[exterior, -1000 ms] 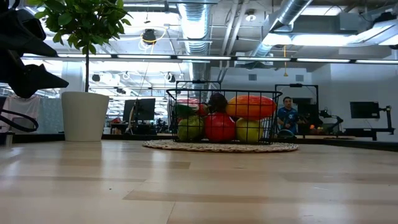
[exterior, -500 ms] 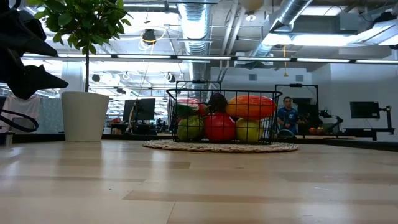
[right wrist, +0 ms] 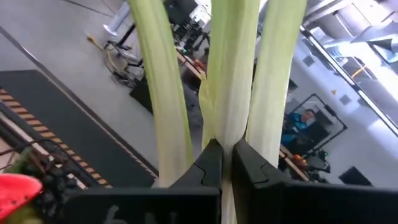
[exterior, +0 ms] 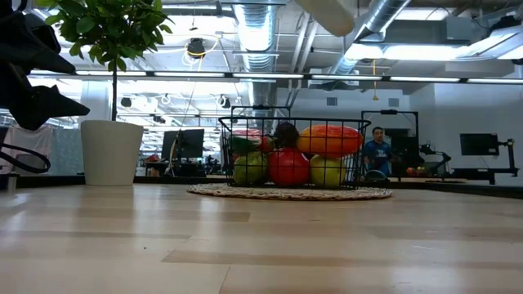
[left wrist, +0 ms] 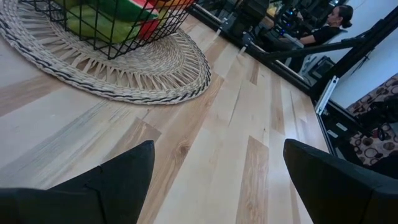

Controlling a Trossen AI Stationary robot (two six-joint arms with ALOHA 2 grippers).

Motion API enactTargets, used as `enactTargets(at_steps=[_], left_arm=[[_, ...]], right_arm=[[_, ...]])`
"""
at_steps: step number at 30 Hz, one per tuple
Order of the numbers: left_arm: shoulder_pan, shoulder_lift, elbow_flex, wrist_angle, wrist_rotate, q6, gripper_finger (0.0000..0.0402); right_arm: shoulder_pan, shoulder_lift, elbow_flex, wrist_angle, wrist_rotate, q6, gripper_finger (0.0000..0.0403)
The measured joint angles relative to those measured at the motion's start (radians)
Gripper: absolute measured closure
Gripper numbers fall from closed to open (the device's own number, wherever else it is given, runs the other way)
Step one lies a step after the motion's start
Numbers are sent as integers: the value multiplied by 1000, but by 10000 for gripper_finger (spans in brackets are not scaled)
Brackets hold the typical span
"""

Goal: Build produce basket
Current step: Put the green celery into the black wire basket

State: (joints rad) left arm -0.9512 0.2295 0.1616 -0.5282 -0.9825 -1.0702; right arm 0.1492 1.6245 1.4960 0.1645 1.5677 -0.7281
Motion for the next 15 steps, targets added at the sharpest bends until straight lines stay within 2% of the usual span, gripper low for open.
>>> enactTargets(at_steps=[6,11,15], left_arm=[[0,0,0,0,0,1,60],[0,0,0,0,0,6,60],[0,0,0,0,0,15,60]], right_arm=[[-82,0,0,-209,-154,246,386],[-173,1,0,-522,-383,592,381],[-255,1,0,-735,-499,834,381]])
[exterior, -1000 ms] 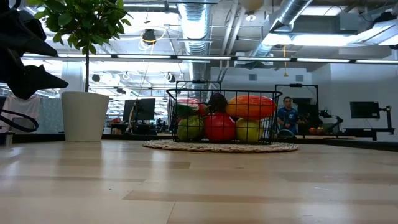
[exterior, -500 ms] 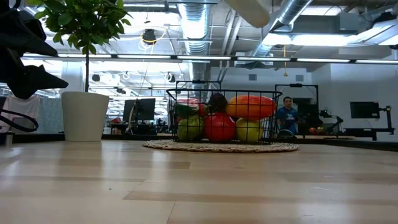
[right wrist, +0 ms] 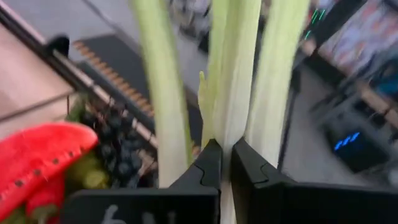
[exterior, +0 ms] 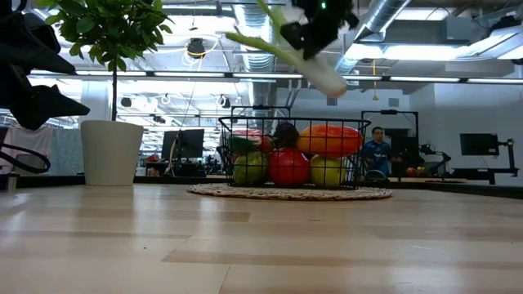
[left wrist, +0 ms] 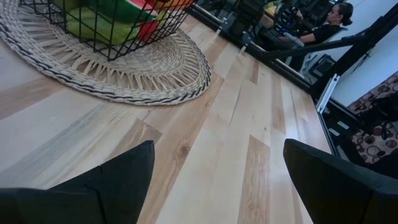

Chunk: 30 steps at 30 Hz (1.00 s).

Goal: Build produce basket
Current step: Put the green celery into the black wire basket

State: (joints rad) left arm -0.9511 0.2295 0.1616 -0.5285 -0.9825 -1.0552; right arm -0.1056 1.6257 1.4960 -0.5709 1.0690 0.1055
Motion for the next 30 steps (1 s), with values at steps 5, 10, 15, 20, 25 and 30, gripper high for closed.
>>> enactTargets(at_steps=[5,10,15,20,25,30], left_arm=[[0,0,0,-2,-11,3,60],[0,0,0,-1,-25,3,60],[0,0,0,-1,-27,-1,60],[0,0,0,-1,-27,-2,60],[0,0,0,-1,-34,-3,60],[0,0,0,0,-43,-3,60]], right_arm=[[-83,0,0,-79,-194,68,384],[-124,44,-2,-119,-267,-7,383],[-127,122,-1,-119,-257,-171,382],[-126,190,-1,-142,-259,-235,382],[-131,243,-1,-187,-260,-253,379],[-133,247,-1,-197,-260,-264,381]])
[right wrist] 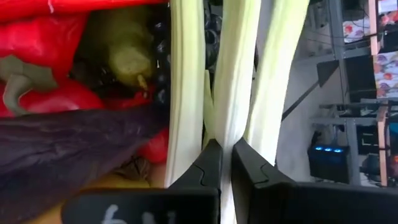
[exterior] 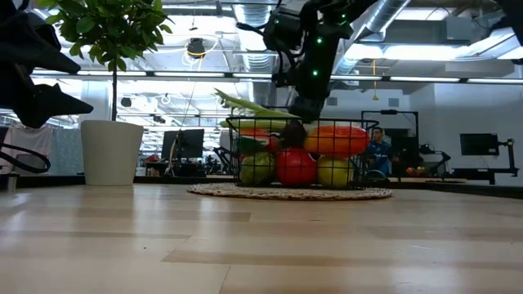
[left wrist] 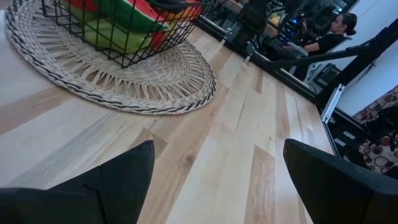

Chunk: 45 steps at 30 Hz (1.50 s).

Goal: Build produce basket
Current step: Put the green celery into the black wire basket, then return to Home Position

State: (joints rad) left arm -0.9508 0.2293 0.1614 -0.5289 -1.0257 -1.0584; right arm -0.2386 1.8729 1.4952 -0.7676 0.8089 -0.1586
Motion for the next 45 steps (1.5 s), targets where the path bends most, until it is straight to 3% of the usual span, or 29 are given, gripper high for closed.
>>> enactTargets(at_steps=[4,10,17,28,36,45], left_arm=[[0,0,0,0,-6,0,60],[0,0,0,0,-7,0,60],[0,0,0,0,-7,0,60],[0,0,0,0,-7,-1,60],[0,0,0,0,-6,-12,60],[0,0,0,4,-6,-12,60]], right_arm=[[0,-9,0,1,-5,-2,377],[-8,-2,2,-51,-130,-2,368],[-15,-2,2,-54,-132,25,357],[-19,-6,12,-53,-156,38,259],[-8,-7,116,-101,-159,38,176],[43,-8,306,-260,-159,119,164]])
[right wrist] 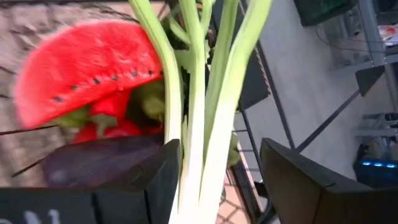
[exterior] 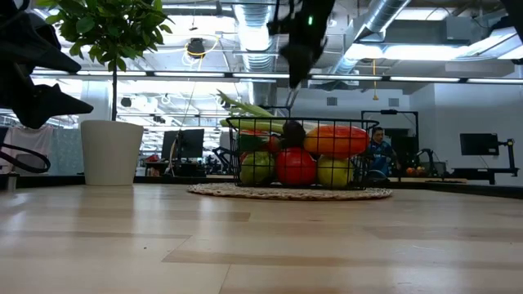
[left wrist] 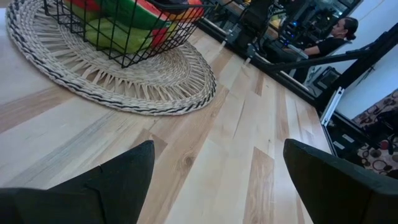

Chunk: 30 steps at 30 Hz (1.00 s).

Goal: Build produce basket
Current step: Return to Home Position

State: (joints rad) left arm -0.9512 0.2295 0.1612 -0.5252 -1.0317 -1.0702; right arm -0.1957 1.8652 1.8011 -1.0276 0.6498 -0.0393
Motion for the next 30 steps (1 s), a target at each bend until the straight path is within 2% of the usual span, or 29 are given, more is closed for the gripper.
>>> enactTargets(at_steps=[4,11,13,18,21,24,27,30], left_arm=[[0,0,13,-1,17,17,60],[0,0,119,14,-7,114,60],[0,0,148,14,-13,165,60],[0,0,204,14,-18,263,60],[0,0,234,13,-23,249,60],[0,0,268,13,11,305,60],[0,0,302,10,23,367,60],[0,0,334,-13,23,385,60]], right_arm=[[54,0,161,-174,0,73,167],[197,-7,468,-466,3,205,168],[235,-37,511,-492,2,253,168],[342,-188,518,-493,25,376,168],[454,-262,518,-495,137,452,168],[595,-317,488,-534,334,554,168],[726,-385,362,-538,525,660,168],[813,-462,204,-539,630,808,168]])
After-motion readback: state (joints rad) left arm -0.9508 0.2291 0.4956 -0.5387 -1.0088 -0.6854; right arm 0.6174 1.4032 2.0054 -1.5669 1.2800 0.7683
